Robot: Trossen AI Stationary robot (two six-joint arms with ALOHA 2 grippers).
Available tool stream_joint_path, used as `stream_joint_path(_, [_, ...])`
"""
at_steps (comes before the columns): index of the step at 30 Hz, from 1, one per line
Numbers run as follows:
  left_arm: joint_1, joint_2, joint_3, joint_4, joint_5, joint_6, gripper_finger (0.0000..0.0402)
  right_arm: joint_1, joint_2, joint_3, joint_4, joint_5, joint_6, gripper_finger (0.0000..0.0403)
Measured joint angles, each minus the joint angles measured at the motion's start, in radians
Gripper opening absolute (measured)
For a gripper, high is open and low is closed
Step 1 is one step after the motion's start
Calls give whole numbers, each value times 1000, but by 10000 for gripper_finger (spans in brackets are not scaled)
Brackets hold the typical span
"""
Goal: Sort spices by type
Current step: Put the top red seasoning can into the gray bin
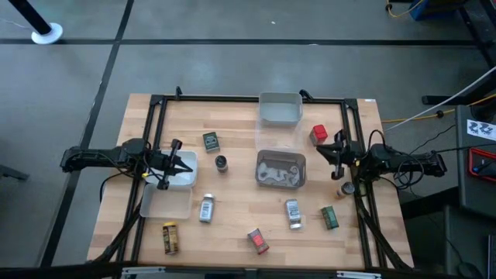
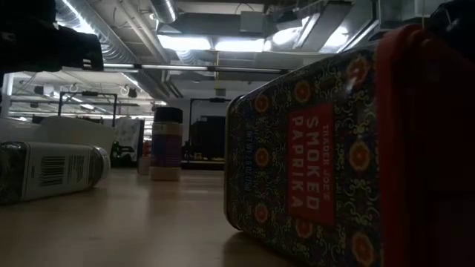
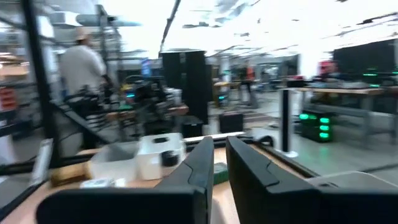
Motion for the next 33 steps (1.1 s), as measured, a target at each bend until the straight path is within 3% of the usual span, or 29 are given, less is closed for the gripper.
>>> stream_joint_path(9, [0,0,0,0,0,-78,0,0,0,46,8,232,5,155])
stream_joint_path(16, [0,1,-1,34,-1,32,0,0,38,152,-65,472,24,219])
stream_joint_path(23, [0,1,-1,84,-17,27,0,0,133,304,-321,598,191,232])
stream_joint_path(33, [0,1,-1,99,-85,-17,0,0,301,521,-709,634,516,232])
